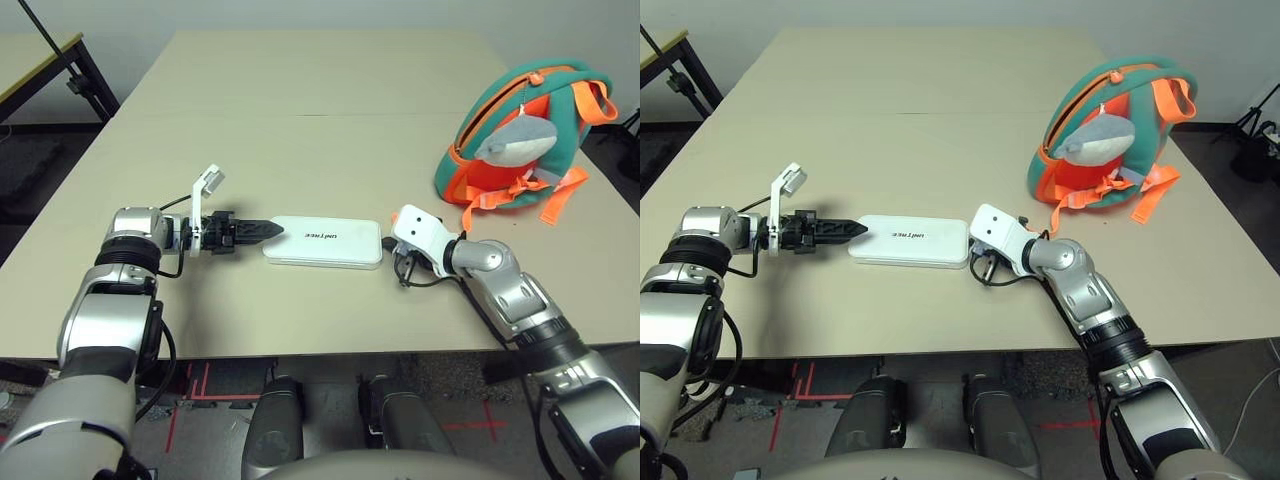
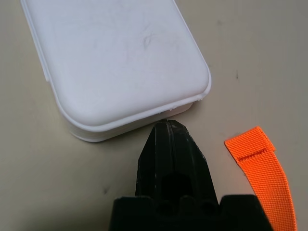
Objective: Put the pencil case into the backpack and zip it.
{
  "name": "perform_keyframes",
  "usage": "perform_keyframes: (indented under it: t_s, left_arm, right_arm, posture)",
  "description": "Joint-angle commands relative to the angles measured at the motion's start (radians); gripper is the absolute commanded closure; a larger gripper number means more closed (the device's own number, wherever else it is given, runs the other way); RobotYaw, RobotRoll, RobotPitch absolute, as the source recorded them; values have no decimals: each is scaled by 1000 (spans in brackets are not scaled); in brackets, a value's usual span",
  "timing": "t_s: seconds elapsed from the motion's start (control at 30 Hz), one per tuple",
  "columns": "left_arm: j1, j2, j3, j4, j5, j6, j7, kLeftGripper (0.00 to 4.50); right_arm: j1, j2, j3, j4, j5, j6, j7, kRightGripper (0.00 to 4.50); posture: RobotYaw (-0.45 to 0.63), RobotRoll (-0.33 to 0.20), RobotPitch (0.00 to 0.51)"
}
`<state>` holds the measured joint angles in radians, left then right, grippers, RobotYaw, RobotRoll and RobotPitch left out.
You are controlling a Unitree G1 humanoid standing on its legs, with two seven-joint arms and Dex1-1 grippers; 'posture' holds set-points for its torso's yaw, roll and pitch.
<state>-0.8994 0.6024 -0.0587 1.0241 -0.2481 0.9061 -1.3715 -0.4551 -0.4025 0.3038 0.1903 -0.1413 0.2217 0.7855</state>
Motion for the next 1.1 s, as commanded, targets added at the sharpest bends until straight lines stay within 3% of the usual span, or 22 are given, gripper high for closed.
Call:
perform_keyframes:
  t_s: [0.03,0.53,1.1]
  left_arm:
    - [0,-26,-29,-1,21,17,-9,0]
    - [2,-14,-24,-4,28,35,-20,0]
    - [-49,44,-67,31,77,27,-43,0]
  right_arm:
    - [-30,63,73,17,1,-50,30,4477]
    - [-56,53,111,139,-112,-146,64,4477]
    - [-106,55,118,197,-142,-199,102,4477]
  posture:
    - [117,0,94]
    - [127,0,97]
    - [145,0,104]
